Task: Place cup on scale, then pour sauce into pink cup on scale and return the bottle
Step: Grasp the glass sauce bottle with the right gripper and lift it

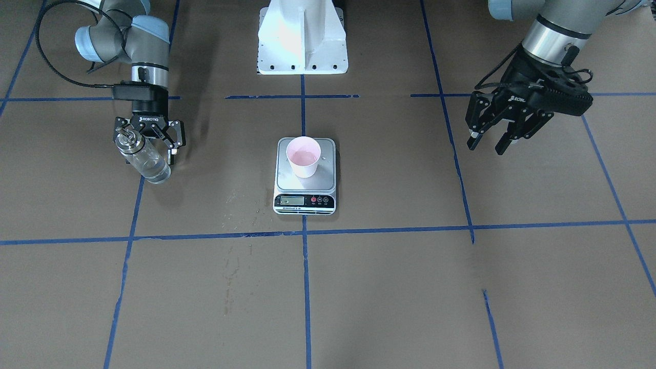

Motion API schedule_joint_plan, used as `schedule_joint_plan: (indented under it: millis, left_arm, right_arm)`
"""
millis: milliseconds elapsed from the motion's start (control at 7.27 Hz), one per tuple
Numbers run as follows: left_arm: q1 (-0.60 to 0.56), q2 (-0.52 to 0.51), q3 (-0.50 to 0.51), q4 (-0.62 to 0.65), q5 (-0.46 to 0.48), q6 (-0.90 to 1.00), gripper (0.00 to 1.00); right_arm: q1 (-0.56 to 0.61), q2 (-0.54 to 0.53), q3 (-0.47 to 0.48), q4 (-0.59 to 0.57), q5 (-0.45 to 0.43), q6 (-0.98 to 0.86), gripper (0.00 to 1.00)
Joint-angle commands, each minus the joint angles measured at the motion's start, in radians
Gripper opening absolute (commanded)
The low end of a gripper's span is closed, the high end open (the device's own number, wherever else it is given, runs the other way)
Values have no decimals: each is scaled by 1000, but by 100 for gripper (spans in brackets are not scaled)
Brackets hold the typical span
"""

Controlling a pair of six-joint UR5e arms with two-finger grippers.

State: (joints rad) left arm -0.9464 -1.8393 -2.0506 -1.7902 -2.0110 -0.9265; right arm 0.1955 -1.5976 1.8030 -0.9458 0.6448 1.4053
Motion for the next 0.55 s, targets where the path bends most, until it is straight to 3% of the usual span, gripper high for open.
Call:
schedule_joint_plan:
  millis: [0, 138, 413]
  left_arm:
    - [0, 0, -2, 0, 1, 0, 61]
    - [0, 0, -2, 0, 2, 0, 61]
    - [0, 2, -8, 0, 2, -2, 61]
  right_arm:
    - [7, -4, -5, 48, 4, -38, 90]
    - [5, -2, -11, 85, 3, -63, 84]
    - [7, -8, -39, 148, 4, -95, 42]
